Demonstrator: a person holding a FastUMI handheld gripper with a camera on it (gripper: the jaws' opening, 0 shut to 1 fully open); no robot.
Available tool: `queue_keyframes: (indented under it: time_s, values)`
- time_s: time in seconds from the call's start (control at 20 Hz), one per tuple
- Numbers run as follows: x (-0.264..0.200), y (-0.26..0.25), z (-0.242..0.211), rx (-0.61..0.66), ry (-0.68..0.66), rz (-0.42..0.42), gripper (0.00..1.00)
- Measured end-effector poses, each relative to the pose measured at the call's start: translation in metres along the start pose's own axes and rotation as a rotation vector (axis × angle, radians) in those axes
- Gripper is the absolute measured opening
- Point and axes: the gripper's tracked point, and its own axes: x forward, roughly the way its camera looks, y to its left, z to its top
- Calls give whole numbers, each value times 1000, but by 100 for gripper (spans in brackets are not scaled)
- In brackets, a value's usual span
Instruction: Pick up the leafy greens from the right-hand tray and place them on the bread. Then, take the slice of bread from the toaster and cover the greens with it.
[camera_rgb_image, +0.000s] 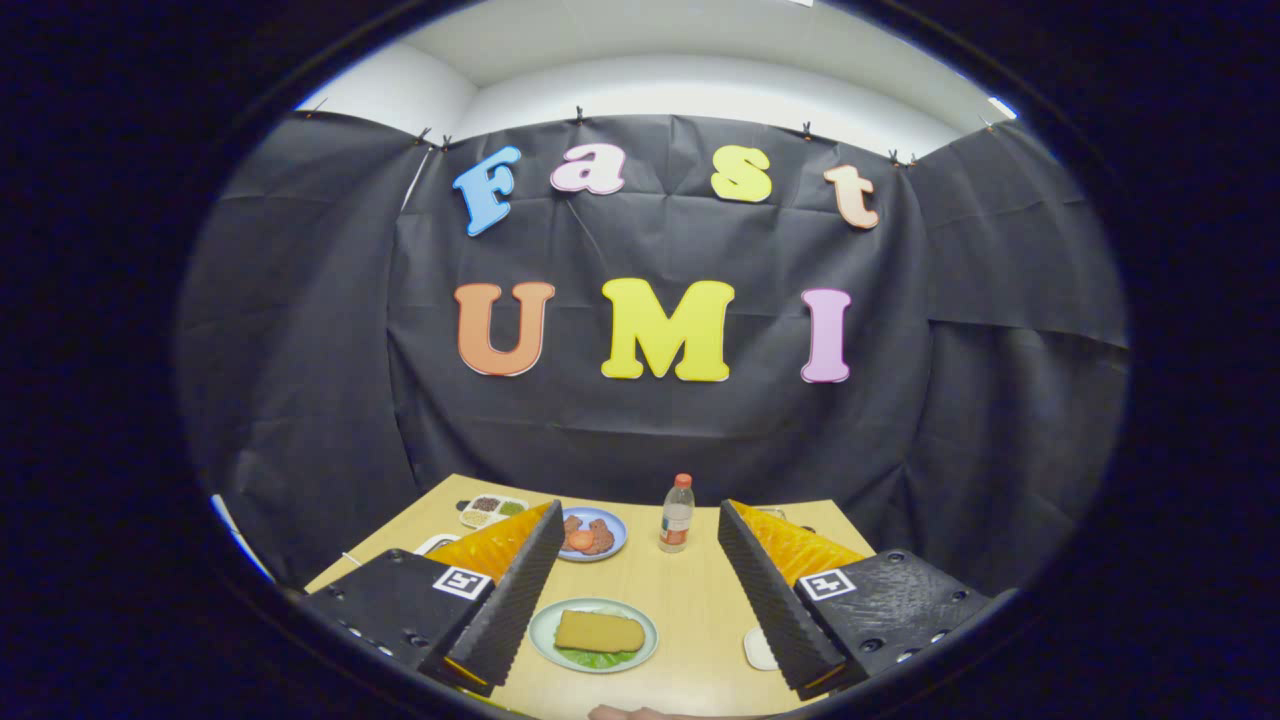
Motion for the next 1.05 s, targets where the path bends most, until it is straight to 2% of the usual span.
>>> queue_keyframes:
  time_s: [0.55,0.85,1.05]
  values:
    - [-38,-30,51,-28,-91,-113,96]
    - [-46,-56,60,-20,-116,-129,96]
    - [-42,-64,58,-9,-114,-90,96]
